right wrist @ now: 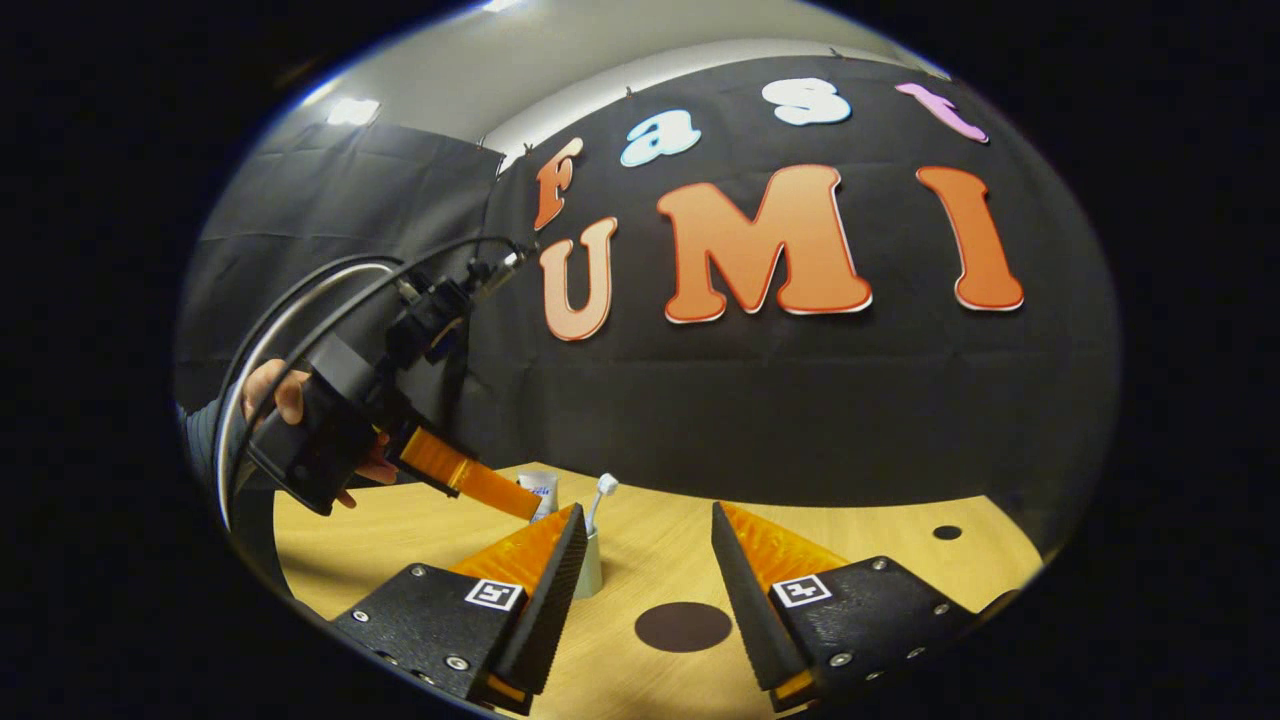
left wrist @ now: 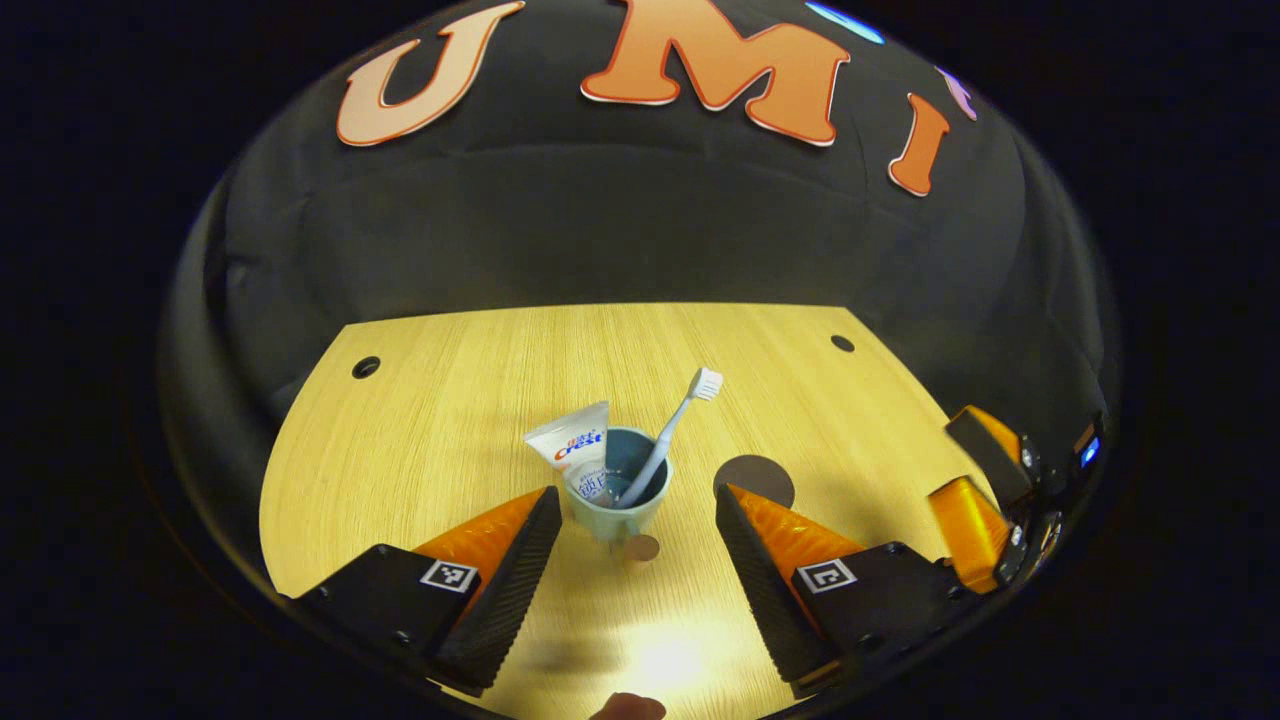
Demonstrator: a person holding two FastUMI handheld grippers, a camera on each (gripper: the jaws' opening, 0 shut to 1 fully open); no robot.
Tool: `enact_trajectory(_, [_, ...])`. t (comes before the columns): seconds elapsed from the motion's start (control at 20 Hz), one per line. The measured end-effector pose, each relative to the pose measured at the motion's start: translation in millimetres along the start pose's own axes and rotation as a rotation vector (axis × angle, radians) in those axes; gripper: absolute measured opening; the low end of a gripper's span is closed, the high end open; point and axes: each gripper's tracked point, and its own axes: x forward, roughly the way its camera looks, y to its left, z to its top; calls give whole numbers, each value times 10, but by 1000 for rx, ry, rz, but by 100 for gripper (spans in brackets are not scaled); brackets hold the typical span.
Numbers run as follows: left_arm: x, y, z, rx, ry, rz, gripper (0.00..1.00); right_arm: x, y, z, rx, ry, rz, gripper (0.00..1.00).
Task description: Put the toothbrush and toothpaste on the desktop into the cup, then pick up the cup and place it on the coaster on the desktop.
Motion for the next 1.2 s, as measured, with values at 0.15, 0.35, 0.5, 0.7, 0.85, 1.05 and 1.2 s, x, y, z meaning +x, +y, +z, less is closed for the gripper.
enact_trajectory(0.15, [104,-6,-132,0,126,5,100,-242,-191,127,-31,-31,-55,80])
enact_trajectory(0.35, [223,-20,-251,-28,265,20,100,-522,-358,178,-29,-24,-94,83])
enact_trajectory(0.5, [313,10,-277,4,328,31,100,-705,-478,250,-33,-27,-128,86])
enact_trajectory(0.7, [454,-17,-392,-6,407,43,100,-908,-564,333,-49,-22,-157,87])
enact_trajectory(0.85, [469,-38,-470,-32,463,49,100,-991,-615,395,-59,-33,-173,88])
enact_trajectory(1.05, [479,-7,-521,-73,501,74,100,-1042,-609,358,-64,-25,-169,94])
enact_trajectory(1.2, [463,-38,-528,-87,525,102,85,-1036,-637,338,-63,-18,-176,87])
